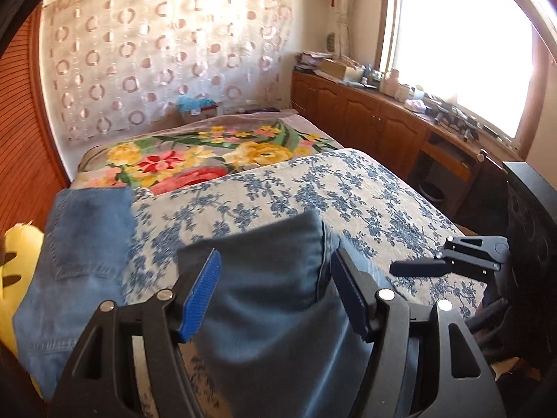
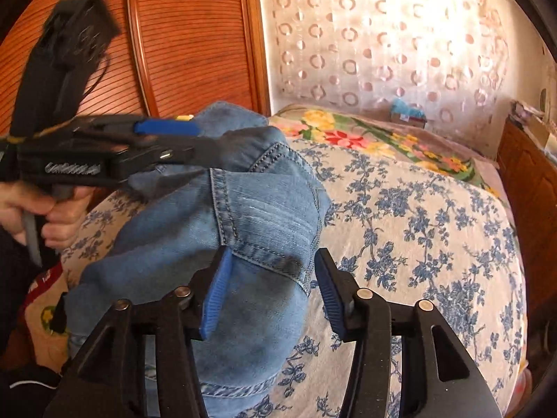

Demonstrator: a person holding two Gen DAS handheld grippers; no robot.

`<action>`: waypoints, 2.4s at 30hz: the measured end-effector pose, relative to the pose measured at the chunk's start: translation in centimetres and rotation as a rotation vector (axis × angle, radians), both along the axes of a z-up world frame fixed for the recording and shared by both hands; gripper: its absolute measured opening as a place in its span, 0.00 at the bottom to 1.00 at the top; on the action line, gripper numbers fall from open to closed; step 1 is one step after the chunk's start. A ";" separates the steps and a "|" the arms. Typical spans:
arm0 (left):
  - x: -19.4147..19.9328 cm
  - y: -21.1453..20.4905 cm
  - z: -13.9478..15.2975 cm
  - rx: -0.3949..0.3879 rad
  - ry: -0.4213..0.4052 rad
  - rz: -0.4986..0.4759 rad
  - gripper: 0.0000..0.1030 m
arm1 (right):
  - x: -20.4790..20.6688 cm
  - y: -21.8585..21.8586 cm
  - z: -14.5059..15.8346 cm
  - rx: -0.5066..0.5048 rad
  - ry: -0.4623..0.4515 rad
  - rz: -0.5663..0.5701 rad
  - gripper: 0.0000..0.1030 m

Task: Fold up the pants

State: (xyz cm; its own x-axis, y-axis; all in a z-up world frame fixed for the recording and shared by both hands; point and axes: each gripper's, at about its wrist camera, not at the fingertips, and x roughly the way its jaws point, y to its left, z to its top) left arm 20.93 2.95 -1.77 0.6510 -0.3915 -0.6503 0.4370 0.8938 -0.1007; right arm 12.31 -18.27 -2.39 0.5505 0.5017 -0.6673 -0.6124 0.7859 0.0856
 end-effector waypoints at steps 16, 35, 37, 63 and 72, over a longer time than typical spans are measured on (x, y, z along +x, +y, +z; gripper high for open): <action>4.8 -1.7 -0.8 -0.013 0.102 -0.109 0.03 | 2.3 0.0 -1.9 0.062 0.117 0.045 0.55; 3.6 -0.5 1.3 -0.044 -0.042 0.015 0.01 | -0.2 -1.1 -2.0 0.083 0.196 0.083 0.07; 4.0 0.0 1.5 -0.049 -0.045 0.034 0.02 | -0.7 -1.6 -1.3 0.099 0.188 0.077 0.03; -7.2 2.5 -4.6 0.047 0.063 0.103 0.34 | -4.2 0.5 -0.5 0.046 0.096 0.079 0.36; -10.9 3.6 -7.7 0.047 0.104 0.158 0.34 | -7.0 0.1 -3.2 0.001 0.108 0.060 0.36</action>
State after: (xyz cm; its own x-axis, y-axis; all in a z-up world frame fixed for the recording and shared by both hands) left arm 10.04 6.59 -9.51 0.6302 -0.2578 -0.7324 0.2806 0.9551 -0.0948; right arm 5.29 -18.22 -5.56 0.4442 0.5322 -0.7207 -0.6455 0.7480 0.1545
